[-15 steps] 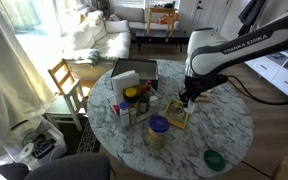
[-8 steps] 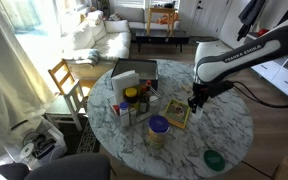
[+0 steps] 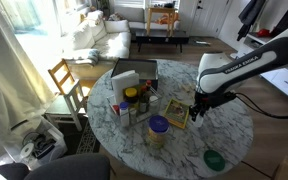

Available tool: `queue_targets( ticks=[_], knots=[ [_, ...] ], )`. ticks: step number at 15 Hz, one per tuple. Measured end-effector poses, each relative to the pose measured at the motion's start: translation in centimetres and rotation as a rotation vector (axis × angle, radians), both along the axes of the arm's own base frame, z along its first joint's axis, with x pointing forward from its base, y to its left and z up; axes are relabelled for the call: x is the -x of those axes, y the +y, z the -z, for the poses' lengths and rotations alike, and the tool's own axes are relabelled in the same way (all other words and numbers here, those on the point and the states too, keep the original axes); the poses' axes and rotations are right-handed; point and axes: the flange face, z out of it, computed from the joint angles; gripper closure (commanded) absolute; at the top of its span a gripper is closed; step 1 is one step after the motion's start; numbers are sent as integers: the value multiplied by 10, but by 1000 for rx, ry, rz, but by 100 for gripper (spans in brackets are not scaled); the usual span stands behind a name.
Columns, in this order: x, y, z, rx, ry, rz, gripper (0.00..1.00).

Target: Put the measuring cup on the table then unstack the yellow tins

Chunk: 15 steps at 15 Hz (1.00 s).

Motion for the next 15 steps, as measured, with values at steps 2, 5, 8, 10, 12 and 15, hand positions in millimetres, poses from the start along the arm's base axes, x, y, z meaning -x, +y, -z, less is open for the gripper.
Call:
queue_targets(
  ticks=[2, 5, 8, 10, 12, 15],
  knots=[
    [-3, 9, -14, -12, -25, -1, 0],
    [-9, 29, -52, -27, -83, -20, 0],
    [-9, 64, -93, -71, -93, 19, 0],
    [-6, 94, -113, -101, -62, 62, 0],
    [-4, 129, -125, -119, -20, 101, 0],
    [-2, 175, -132, -144, 17, 111, 0]
  ],
)
